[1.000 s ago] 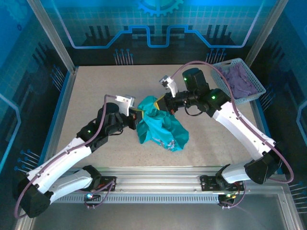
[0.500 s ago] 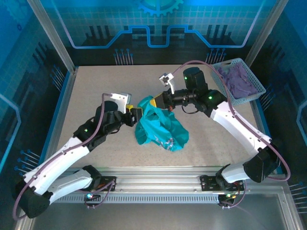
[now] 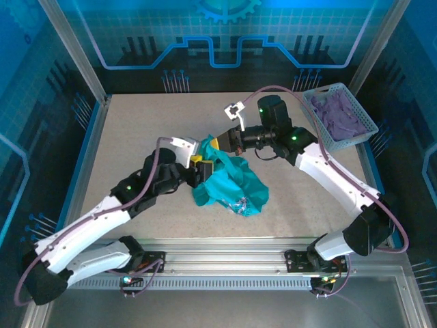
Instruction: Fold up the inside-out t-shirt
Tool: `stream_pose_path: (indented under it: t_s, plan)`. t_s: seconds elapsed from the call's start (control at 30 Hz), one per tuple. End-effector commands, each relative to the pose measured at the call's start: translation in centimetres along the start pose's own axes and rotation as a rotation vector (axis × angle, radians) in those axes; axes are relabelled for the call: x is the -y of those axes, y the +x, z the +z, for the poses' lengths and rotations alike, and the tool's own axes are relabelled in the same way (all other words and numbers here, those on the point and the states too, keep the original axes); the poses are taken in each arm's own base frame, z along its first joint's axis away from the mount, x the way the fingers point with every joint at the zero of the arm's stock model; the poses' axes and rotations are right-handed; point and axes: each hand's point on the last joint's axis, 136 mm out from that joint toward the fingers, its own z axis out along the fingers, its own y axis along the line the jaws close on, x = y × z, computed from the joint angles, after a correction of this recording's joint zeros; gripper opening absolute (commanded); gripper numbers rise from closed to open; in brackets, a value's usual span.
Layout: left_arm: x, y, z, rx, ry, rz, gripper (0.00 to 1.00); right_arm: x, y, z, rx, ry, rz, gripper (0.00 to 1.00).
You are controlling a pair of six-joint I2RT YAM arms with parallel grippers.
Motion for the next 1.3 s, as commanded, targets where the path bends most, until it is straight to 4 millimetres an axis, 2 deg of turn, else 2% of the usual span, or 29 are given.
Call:
stream_pose_path:
  t_s: [0.0,0.1,0.23,0.27,0.43,0.57,0.77,0.87,1.0,1.1,1.27]
  plan:
    - [0.1,-2.6,0.8,0.062,-0.029,0.041,0.44,-0.5,-0.1,-0.3,0.010,-0.029,-0.001,0.02]
    - [0.5,-3.2,1.7,0.069,0.003,0.029,0.31,-0.2,0.1,-0.5,0.009,-0.023,0.001,0.02]
    - [2.6,-3.4,1.2,0.071,0.191,-0.010,0.03,0.6,0.2,-1.1,0.022,-0.007,0.014,0.02]
    - [3.0,-3.4,1.0,0.061,0.249,-0.035,0.00,0.8,0.1,-1.3,0.028,0.003,0.016,0.03]
    - [5.1,-3.6,-1.2,0.053,0.540,-0.155,0.00,2.2,-0.2,-2.1,0.049,0.072,0.004,0.06]
    - [6.1,-3.8,-3.1,0.070,0.666,-0.175,0.00,3.6,0.2,-2.7,0.032,0.181,-0.026,0.21]
    - [5.6,-3.4,-3.4,0.068,0.647,-0.196,0.00,3.9,1.2,-4.7,0.027,0.299,-0.138,0.35]
    - [5.0,-3.4,-3.2,0.067,0.623,-0.213,0.00,3.2,2.0,-5.8,0.039,0.322,-0.236,0.38]
    - [4.6,-3.1,-3.3,0.062,0.605,-0.205,0.00,3.6,2.8,-6.8,0.060,0.383,-0.304,0.40]
    - [4.4,-2.8,-3.4,0.059,0.586,-0.195,0.00,3.8,3.1,-6.3,0.043,0.397,-0.338,0.42]
    - [4.2,-2.3,-3.2,0.048,0.575,-0.189,0.00,4.5,3.3,-4.2,-0.067,0.501,-0.451,0.49]
